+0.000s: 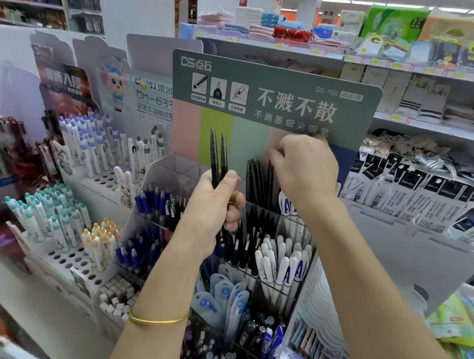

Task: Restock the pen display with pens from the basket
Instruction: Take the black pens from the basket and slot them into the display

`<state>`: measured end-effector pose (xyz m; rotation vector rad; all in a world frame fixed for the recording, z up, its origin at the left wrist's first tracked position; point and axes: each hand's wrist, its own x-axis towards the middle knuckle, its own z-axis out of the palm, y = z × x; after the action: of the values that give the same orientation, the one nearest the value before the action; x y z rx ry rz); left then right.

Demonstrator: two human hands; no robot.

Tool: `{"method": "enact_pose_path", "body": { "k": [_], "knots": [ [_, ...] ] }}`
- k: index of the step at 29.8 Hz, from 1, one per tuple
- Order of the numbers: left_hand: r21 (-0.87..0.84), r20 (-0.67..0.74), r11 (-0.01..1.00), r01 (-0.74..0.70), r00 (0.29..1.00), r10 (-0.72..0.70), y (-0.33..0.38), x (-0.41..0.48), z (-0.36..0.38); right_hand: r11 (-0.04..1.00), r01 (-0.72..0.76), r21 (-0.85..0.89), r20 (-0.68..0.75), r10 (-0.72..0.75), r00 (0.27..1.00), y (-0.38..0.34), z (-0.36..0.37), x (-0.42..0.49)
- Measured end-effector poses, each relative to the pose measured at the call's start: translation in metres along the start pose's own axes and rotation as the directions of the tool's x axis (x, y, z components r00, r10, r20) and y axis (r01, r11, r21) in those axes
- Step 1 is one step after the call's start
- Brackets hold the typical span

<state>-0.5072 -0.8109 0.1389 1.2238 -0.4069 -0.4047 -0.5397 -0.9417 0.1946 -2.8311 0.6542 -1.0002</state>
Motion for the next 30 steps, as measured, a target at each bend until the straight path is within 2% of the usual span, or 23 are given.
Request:
{"method": "enact_pose_path", "body": {
  "k": [2,4,8,11,15,17,19,21,23,26,30],
  "knots": [
    [0.004,0.014,1.0,-0.029,0.999,0.029,0.0,-0.001,0.0,0.996,0.014,-0.09,0.096,-0.005,0.995,-0.001,0.004,-0.001],
    [0.037,0.035,0.998,-0.057,0.998,0.055,0.0,-0.001,-0.002,0.998,-0.022,-0.053,0.098,0.027,0.995,0.001,0.004,-0.001],
    [0.099,0.103,0.99,-0.098,0.991,0.088,-0.002,-0.002,-0.005,0.98,-0.034,0.194,-0.099,0.054,0.994,0.007,-0.005,0.004],
    [0.111,0.159,0.986,-0.126,0.981,0.108,-0.004,-0.002,-0.002,0.872,0.028,0.489,0.003,-0.033,0.999,0.001,-0.015,0.001],
    [0.106,0.187,0.987,-0.123,0.977,0.102,-0.004,-0.003,0.002,0.81,0.058,0.583,0.125,-0.16,0.979,-0.006,-0.019,-0.004],
    [0.101,0.158,0.991,-0.088,0.985,0.071,-0.003,-0.004,0.002,0.757,0.005,0.653,0.074,-0.071,0.995,-0.005,-0.018,-0.003],
    [0.091,0.086,0.995,-0.032,0.996,0.024,-0.002,-0.003,-0.001,0.724,-0.027,0.69,-0.083,0.116,0.99,-0.002,-0.021,0.001],
    [0.108,0.017,0.994,0.003,1.0,-0.005,-0.002,-0.002,-0.004,0.759,-0.008,0.651,-0.264,0.236,0.935,0.0,-0.024,0.004],
    [0.144,-0.019,0.99,0.002,1.0,0.001,-0.003,-0.001,-0.007,0.82,0.017,0.573,-0.326,0.208,0.922,0.002,-0.024,0.004],
    [0.167,-0.028,0.986,0.019,0.999,-0.015,-0.004,0.002,-0.008,0.922,0.012,0.386,-0.229,0.083,0.97,0.002,-0.015,0.0],
    [0.149,0.015,0.986,0.077,0.997,-0.081,-0.002,0.001,-0.004,0.987,-0.002,0.158,-0.041,0.008,0.999,0.001,0.0,-0.007]
  ]
}}
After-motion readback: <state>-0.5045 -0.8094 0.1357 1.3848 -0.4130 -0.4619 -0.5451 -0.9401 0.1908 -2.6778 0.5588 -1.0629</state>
